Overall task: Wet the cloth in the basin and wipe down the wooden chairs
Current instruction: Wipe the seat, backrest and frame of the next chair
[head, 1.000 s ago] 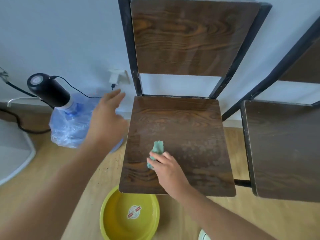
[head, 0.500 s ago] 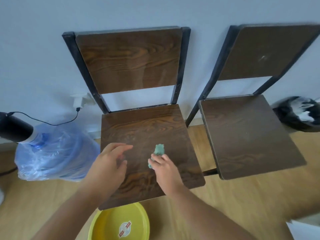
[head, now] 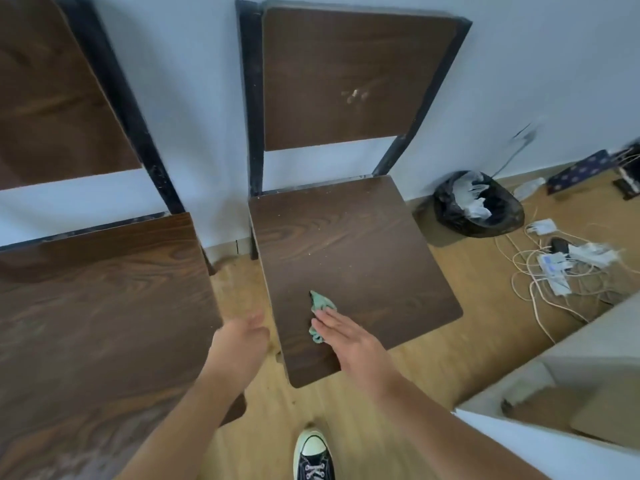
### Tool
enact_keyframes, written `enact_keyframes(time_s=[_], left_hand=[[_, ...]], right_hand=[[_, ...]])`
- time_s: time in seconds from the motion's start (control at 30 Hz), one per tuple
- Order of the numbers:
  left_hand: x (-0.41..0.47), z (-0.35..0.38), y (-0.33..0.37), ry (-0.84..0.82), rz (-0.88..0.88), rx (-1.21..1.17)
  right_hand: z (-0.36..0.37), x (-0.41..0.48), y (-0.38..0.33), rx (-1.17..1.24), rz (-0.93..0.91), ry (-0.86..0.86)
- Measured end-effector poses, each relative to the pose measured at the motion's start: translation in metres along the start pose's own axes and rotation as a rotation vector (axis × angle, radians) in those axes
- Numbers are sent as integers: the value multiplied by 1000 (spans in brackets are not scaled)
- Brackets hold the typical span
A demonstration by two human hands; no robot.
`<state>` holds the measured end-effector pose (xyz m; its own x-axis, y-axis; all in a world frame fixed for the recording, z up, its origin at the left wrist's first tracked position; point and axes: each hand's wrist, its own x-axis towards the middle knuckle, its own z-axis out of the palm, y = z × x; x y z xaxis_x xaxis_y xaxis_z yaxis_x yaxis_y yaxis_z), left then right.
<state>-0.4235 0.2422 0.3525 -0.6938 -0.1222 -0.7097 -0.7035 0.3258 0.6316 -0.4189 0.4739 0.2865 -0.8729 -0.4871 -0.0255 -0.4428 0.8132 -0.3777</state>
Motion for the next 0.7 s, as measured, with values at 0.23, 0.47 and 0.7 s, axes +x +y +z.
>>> enact_keyframes(time_s=[0.23, 0.47, 0.7], left_hand=[[34, 44, -11, -41, -182, -76], [23, 39, 22, -80, -302, -268], [30, 25, 26, 41, -449, -418]], right_hand=[[-40, -37, 147, -100, 406, 90], [-48, -39, 142, 30, 643, 251], [48, -33, -49, 288, 113, 41]])
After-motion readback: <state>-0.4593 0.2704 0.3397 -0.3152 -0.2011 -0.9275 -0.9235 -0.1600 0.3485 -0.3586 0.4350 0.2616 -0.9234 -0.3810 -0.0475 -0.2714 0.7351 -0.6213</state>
